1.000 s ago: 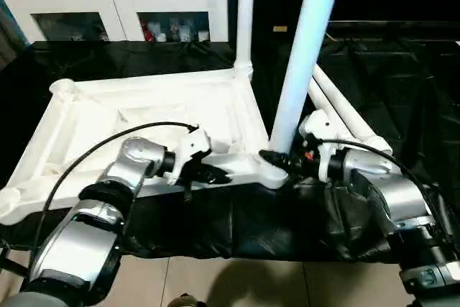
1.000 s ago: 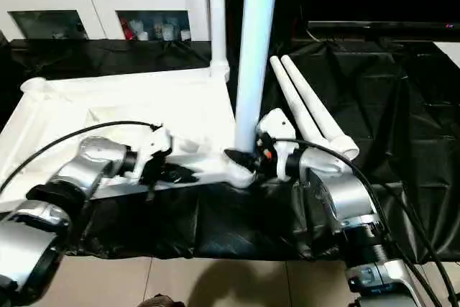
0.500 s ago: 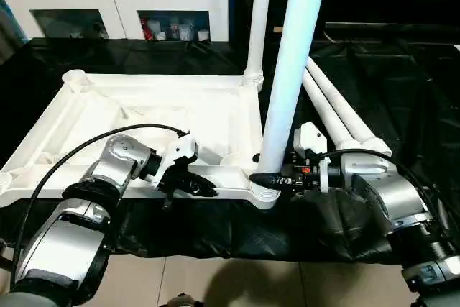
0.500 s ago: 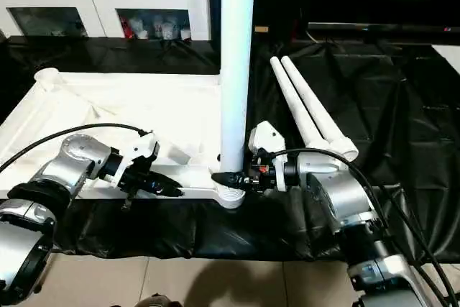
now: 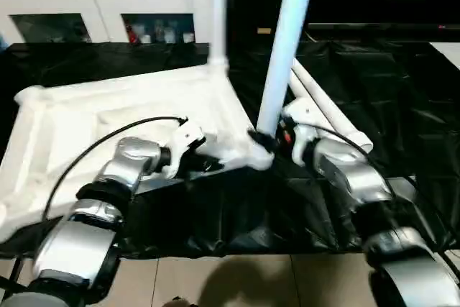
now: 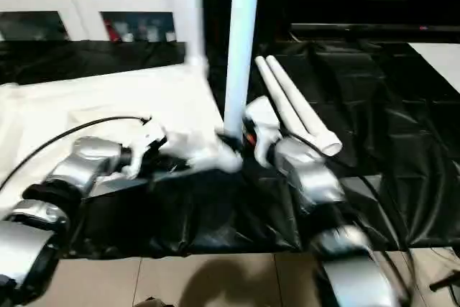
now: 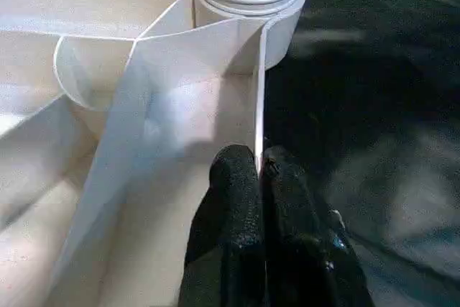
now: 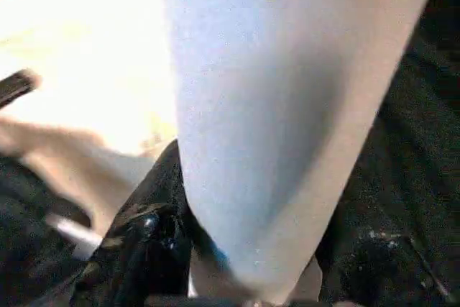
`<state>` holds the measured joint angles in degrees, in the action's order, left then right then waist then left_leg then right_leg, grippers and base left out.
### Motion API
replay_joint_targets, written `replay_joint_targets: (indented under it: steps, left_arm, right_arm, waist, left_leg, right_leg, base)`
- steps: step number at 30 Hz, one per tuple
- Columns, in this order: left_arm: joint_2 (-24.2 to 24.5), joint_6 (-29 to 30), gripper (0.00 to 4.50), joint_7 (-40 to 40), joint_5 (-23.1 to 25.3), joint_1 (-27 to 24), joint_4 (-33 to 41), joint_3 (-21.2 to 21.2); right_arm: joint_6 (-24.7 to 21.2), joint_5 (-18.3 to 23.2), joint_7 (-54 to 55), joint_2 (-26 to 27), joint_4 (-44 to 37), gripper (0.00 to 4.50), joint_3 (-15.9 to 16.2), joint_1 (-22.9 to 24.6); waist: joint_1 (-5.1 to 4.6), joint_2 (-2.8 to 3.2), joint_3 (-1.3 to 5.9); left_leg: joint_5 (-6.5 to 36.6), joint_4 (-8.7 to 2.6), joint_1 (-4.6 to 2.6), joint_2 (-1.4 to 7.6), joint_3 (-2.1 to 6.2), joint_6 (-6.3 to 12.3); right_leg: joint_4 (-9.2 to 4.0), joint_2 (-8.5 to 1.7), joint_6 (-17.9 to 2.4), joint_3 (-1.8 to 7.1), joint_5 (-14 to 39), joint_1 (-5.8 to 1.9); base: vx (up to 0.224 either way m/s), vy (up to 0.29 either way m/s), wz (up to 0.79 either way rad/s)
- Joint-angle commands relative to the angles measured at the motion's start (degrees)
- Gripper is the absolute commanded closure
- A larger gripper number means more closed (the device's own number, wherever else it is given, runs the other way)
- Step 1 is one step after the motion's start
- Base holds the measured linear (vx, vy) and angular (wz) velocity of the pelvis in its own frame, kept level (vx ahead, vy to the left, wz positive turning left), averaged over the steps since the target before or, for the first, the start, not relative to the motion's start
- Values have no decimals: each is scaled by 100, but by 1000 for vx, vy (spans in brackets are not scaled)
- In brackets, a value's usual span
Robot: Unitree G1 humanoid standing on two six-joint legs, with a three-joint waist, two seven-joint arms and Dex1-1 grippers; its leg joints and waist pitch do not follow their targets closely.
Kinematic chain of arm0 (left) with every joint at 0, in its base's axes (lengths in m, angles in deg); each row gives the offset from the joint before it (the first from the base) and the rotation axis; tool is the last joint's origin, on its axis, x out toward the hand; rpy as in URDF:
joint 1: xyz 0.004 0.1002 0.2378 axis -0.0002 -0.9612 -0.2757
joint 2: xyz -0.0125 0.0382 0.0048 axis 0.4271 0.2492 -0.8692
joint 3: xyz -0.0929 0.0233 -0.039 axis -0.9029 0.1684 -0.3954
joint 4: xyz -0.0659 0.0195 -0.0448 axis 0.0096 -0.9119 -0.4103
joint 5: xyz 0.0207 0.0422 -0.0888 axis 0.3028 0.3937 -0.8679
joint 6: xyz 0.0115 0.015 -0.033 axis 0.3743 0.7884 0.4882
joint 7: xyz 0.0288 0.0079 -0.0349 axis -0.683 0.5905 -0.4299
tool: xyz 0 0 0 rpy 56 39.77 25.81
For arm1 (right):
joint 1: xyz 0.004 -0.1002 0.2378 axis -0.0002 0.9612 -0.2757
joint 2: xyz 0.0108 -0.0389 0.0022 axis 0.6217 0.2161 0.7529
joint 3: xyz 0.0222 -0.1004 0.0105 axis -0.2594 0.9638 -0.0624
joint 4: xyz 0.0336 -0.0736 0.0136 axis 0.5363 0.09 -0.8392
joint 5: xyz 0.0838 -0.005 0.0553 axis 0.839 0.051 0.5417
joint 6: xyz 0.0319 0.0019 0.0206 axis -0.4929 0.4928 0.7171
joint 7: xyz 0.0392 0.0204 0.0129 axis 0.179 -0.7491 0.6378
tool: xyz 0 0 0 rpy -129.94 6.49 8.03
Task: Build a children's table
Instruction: Insert table leg to table base
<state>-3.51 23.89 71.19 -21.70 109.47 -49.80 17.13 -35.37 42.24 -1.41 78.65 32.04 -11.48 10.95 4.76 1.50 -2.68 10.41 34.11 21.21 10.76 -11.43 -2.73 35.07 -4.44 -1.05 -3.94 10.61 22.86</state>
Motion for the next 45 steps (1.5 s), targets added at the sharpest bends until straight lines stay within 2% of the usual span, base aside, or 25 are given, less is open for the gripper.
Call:
replay_joint_targets:
  steps: [1, 3, 5, 10, 12, 13, 18, 20, 21, 23, 26, 32, 37, 40, 41, 43, 45]
  left_arm:
    - [-219, -9, 450, -281, -200, 81, 601, -269]
    - [-283, -9, 450, -288, -200, 22, 653, -227]
    - [-288, -10, 450, -290, -202, 8, 667, -199]
    - [-262, 99, 450, -238, -232, -77, 874, -122]
    - [-227, 189, 450, -200, -233, -170, 1073, -95]
    - [-215, 209, 450, -167, -242, -193, 1121, -86]
    - [-120, 150, 450, 118, -294, -246, 1203, -34]
    - [-77, 158, 450, 206, -295, -265, 1237, -10]
    - [-44, 139, 450, 279, -289, -278, 1261, 11]
    - [10, 108, 450, 414, -285, -292, 1284, 44]
    - [101, 26, 450, 704, -308, -316, 1300, 89]
    - [241, -127, 450, 1318, -381, -316, 1271, 134]
    - [291, -248, 450, 1965, -404, -334, 1231, 270]
    - [296, -290, 450, 2143, -413, -331, 1210, 303]
    - [302, -313, 450, 2224, -414, -326, 1198, 323]
    - [341, -358, 450, 2508, -408, -341, 1229, 437]
    - [345, -364, 450, 2560, -399, -344, 1231, 451]
  right_arm:
    - [-291, -203, 319, 230, 776, 262, 119, 216]
    - [-279, -255, 315, 310, 809, 262, 148, 180]
    - [-287, -279, 302, 345, 853, 262, 174, 149]
    - [-281, -245, 317, 451, 1021, 262, 141, 59]
    - [-185, -243, 417, 503, 1149, 262, 49, 11]
    - [-122, -246, 421, 513, 1179, 227, 24, -1]
    - [217, -191, 71, 482, 1130, 184, -16, 6]
    - [294, -156, -74, 459, 1083, 170, -36, 18]
    - [327, -152, -194, 428, 1033, 143, -35, 33]
    - [373, -160, -383, 365, 944, 138, -11, 63]
    - [412, -238, -681, 197, 778, 100, 105, 135]
    - [449, -147, -1947, -255, 22, 100, 421, 490]
    - [259, 69, -3245, -727, -802, 100, 746, 897]
    - [154, 116, -3564, -868, -1039, 126, 866, 1010]
    - [106, 127, -3696, -928, -1149, 133, 916, 1059]
    - [-47, 161, -4099, -1110, -1448, 150, 1077, 1200]
    - [-96, 166, -4184, -1148, -1526, 164, 1102, 1236]
  waist:
    - [4, -37, 352]
    - [28, -47, 362]
    - [33, -43, 354]
    - [14, -27, 327]
    - [-14, -11, 331]
    - [-22, -5, 331]
    - [-56, 16, 338]
    - [-38, 10, 352]
    - [-18, 32, 353]
    - [8, 40, 353]
    - [48, 55, 367]
    - [85, 50, 366]
    - [162, 46, 356]
    - [184, 43, 345]
    - [193, 64, 337]
    - [208, 57, 347]
    - [211, 49, 348]
  left_leg:
    - [1300, -449, -89, 281, 163, -29]
    - [1041, -433, -68, 265, 142, 113]
    - [1028, -433, -72, 260, 132, 163]
    - [1395, -473, -102, 279, 151, 39]
    - [1419, -483, -96, 290, 158, -10]
    - [1431, -482, -100, 286, 155, -15]
    - [1470, -476, -96, 276, 150, -6]
    - [1343, -462, -91, 282, 140, 43]
    - [1267, -458, -88, 286, 131, 83]
    - [1243, -451, -85, 292, 126, 110]
    - [1155, -437, -81, 293, 121, 126]
    - [1079, -415, -60, 292, 120, 278]
    - [1104, -411, -66, 306, 123, 350]
    - [1174, -421, -67, 311, 126, 299]
    - [1247, -428, -83, 308, 129, 289]
    - [1197, -420, -76, 312, 131, 308]
    - [1150, -417, -64, 310, 133, 323]
  right_leg:
    - [-441, -480, -1264, 297, 1284, -237]
    - [-408, -465, -1310, 294, 883, -262]
    - [-412, -454, -1313, 287, 834, -264]
    - [-474, -471, -1200, 294, 1474, -246]
    - [-455, -470, -1228, 300, 1353, -239]
    - [-456, -464, -1237, 300, 1331, -234]
    - [-456, -456, -1301, 300, 1212, -246]
    - [-428, -453, -1352, 298, 987, -258]
    - [-411, -440, -1396, 289, 824, -252]
    - [-406, -441, -1420, 286, 780, -255]
    - [-385, -443, -1442, 284, 641, -263]
    - [-373, -441, -1466, 274, 495, -286]
    - [-394, -452, -1455, 279, 677, -277]
    - [-409, -459, -1445, 279, 858, -267]
    - [-442, -446, -1407, 275, 974, -263]
    - [-416, -453, -1416, 284, 881, -268]
    - [-410, -456, -1425, 281, 832, -272]
  base:
    - [0, 0, 0]
    - [26, -6, 0]
    - [0, 0, 0]
    - [0, 0, 0]
    - [0, 0, 0]
    - [0, 0, 0]
    - [0, 0, 0]
    - [0, 0, 0]
    - [0, 0, 0]
    - [0, 0, 0]
    - [0, 0, 0]
    - [0, 0, 0]
    - [0, 0, 0]
    - [0, 0, 0]
    - [0, 0, 0]
    - [0, 0, 0]
    - [0, 0, 0]
